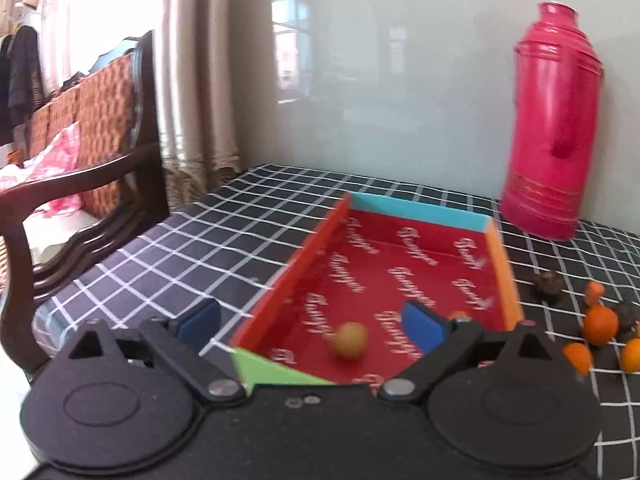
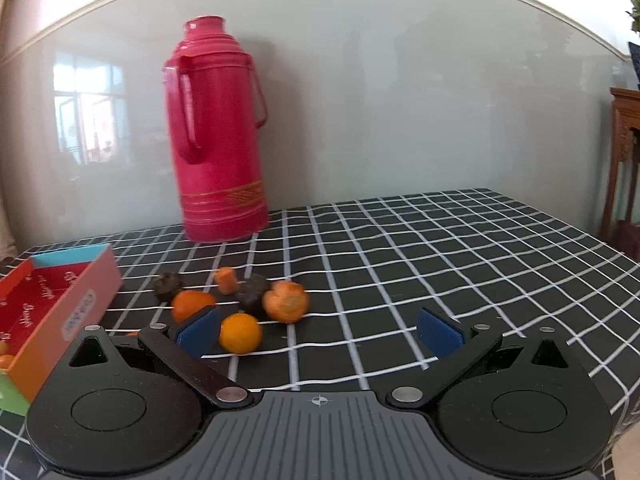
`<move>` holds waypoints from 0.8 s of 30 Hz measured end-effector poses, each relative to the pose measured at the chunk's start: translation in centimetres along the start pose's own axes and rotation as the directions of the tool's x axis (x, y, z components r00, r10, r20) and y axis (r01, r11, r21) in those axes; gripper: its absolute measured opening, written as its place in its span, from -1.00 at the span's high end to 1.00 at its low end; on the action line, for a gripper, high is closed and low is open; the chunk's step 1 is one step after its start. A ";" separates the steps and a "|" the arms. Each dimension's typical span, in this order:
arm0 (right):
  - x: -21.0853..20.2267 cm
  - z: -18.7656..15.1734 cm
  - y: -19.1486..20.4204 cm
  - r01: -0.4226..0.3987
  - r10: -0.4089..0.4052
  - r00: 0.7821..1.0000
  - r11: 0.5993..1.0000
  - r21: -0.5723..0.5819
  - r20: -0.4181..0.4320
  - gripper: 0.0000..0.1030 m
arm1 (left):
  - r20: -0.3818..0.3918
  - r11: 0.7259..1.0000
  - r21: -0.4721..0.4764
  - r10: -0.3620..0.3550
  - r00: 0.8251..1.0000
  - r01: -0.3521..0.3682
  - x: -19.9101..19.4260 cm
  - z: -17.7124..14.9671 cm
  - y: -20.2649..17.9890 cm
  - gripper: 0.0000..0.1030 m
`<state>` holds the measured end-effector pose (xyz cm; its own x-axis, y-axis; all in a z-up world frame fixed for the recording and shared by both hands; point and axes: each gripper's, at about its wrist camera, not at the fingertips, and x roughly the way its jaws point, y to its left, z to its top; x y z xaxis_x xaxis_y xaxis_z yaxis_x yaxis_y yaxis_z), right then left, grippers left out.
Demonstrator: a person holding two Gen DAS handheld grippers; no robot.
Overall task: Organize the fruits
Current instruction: 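Grasp a mandarin orange with the right gripper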
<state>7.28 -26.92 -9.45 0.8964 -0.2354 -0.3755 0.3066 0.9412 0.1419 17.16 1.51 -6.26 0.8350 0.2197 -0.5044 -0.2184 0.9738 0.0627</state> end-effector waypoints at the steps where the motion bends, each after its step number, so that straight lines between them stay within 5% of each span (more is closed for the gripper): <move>1: 0.1 0.0 0.4 -0.016 0.016 1.000 1.000 -0.005 0.001 -1.00 | -0.007 1.000 -0.005 0.010 1.000 -0.010 0.0 0.0 0.5 -0.81; 15: 1.5 -1.3 7.0 -0.218 0.213 0.975 0.973 -0.076 -0.066 -0.99 | -0.067 0.994 -0.081 0.074 0.995 -0.079 0.3 -0.3 6.5 -0.81; 17: 2.0 -1.4 7.6 -0.229 0.223 0.971 0.971 -0.070 -0.082 -0.82 | -0.064 0.992 -0.089 0.078 0.995 -0.084 0.2 -0.3 7.1 -0.83; 19: 2.8 -1.5 8.2 -0.249 0.240 0.963 0.966 -0.065 -0.126 -0.42 | -0.053 0.992 -0.091 0.081 0.995 -0.085 -0.1 -0.3 7.6 -0.87; 24: 4.6 -1.5 9.4 -0.267 0.256 0.951 0.963 -0.046 -0.174 -0.42 | -0.016 0.993 -0.067 0.100 0.995 -0.101 -0.7 -0.5 8.3 -0.87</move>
<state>13.80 -18.77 -11.23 0.8750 0.0589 -0.4805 0.0408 0.9801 0.1944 14.50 9.40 -5.82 0.8006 0.3151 -0.5097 -0.3351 0.9406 0.0551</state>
